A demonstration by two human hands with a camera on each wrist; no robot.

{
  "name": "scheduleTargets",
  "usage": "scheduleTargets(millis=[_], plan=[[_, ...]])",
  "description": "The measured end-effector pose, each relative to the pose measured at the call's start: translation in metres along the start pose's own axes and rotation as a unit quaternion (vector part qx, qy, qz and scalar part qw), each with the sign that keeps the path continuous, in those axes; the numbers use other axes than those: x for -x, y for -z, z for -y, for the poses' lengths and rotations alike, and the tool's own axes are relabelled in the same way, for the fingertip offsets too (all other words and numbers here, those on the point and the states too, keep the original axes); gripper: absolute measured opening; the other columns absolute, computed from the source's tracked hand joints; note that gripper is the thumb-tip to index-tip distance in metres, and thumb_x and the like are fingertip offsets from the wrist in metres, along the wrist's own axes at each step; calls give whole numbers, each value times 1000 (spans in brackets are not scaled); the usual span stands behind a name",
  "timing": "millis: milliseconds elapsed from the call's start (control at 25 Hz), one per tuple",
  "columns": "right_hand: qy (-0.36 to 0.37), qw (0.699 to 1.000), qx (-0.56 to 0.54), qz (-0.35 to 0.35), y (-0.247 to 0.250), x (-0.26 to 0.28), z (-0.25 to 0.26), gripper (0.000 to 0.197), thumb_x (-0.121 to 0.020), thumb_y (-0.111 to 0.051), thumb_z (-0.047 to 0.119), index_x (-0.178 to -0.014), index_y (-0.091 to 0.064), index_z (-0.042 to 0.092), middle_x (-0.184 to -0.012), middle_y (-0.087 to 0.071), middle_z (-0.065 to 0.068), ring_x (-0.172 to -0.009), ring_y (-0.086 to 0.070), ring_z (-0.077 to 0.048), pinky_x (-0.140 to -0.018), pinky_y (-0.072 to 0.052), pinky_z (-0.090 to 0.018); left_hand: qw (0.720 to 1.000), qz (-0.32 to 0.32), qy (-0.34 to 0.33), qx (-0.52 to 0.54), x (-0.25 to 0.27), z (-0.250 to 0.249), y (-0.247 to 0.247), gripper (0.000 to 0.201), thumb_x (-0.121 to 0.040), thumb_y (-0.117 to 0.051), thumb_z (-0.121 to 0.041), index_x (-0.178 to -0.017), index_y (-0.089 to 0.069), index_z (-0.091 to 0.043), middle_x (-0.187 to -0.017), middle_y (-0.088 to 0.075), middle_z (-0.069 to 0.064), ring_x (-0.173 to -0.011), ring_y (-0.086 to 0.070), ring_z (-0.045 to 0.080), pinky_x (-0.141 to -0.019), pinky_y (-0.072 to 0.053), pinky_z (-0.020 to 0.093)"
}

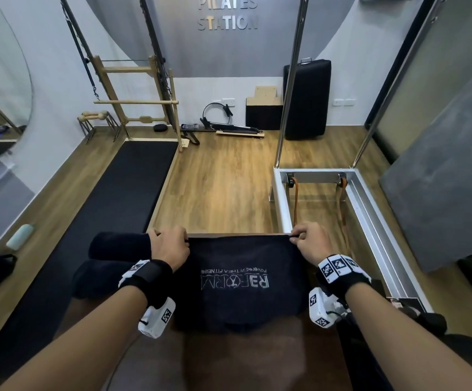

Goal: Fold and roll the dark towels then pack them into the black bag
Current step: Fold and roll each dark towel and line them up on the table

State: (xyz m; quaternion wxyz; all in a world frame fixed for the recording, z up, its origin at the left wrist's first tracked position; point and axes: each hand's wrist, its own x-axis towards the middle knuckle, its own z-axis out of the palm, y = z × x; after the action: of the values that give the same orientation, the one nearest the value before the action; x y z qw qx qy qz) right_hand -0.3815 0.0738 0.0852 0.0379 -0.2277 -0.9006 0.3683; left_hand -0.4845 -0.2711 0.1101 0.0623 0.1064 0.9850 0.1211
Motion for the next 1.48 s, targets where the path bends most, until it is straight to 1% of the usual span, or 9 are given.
scheduleTargets(millis=[240,400,520,760,880,1000,1160,1280,1480], plan=[[36,999,36,-19,-11,6,-9,12,-85,-81,7,-83,-79,19,-86,-61,14,-79,-57,-8,-76,-47,-27,999,-7,-20,-41,-4,2,-6,16,-89,-60,-4,-84,-62,-19,-81,-65,-6,-79,-55,16,-104,-19,43],[4,1000,20,-13,-7,12,-4,23,-89,-74,3,-91,-71,26,-94,-66,8,-91,-64,-14,-76,-50,-27,998,-47,-31,-16,1,1,-1,22,-85,-62,2,-77,-65,-18,-76,-64,-9,-85,-61,15,-100,-19,42],[-5,1000,-1,-29,7,19,6,26,-92,-68,0,-112,-71,17,-105,-68,-1,-99,-65,-22,-86,-55,-35,992,-110,-46,52,13,1,14,24,-91,-69,-3,-80,-69,-25,-79,-60,-14,-83,-56,11,-90,-18,35],[63,989,-16,-132,60,60,49,14,-90,-77,7,-85,-75,20,-97,-64,2,-93,-61,-18,-83,-46,-32,950,-165,-50,260,54,14,68,31,-90,-81,-11,-112,-71,-30,-86,-63,-13,-91,-64,16,-103,-47,52],[56,983,-112,-135,88,96,73,14,-90,-80,12,-82,-72,19,-88,-71,-5,-78,-68,-19,-74,-54,-33,941,-212,-76,252,84,29,96,17,-88,-84,-16,-90,-76,-30,-88,-64,-13,-95,-61,20,-93,-51,48],[54,963,-239,-116,106,135,93,3,-94,-73,6,-92,-72,7,-74,-72,-11,-52,-70,-26,-46,-51,-27,916,-247,-67,310,112,38,119,10,-85,-87,-20,-86,-79,-25,-91,-63,-7,-82,-59,14,-76,-50,35],[91,921,-356,-128,120,192,122,4,-100,-65,1,-97,-65,5,-76,-70,-19,-53,-72,-34,-46,-56,-31,860,-191,-65,469,158,38,144,6,-96,-77,-19,-95,-71,-19,-83,-76,5,-55,-73,26,-43,-50,27],[127,900,-372,-187,135,227,136,8,-98,-66,0,-94,-67,6,-62,-69,-10,-49,-70,-28,-46,-55,-29,800,-163,-78,573,186,33,163,13,-100,-73,-16,-105,-64,-8,-93,-78,10,-63,-77,38,-40,-53,28],[129,888,-354,-264,159,270,146,19,-96,-70,5,-82,-72,17,-63,-71,4,-50,-61,-10,-47,-48,-20,759,-210,-108,607,222,24,189,15,-93,-82,-20,-98,-71,-11,-70,-75,11,-45,-69,29,-37,-49,26]])
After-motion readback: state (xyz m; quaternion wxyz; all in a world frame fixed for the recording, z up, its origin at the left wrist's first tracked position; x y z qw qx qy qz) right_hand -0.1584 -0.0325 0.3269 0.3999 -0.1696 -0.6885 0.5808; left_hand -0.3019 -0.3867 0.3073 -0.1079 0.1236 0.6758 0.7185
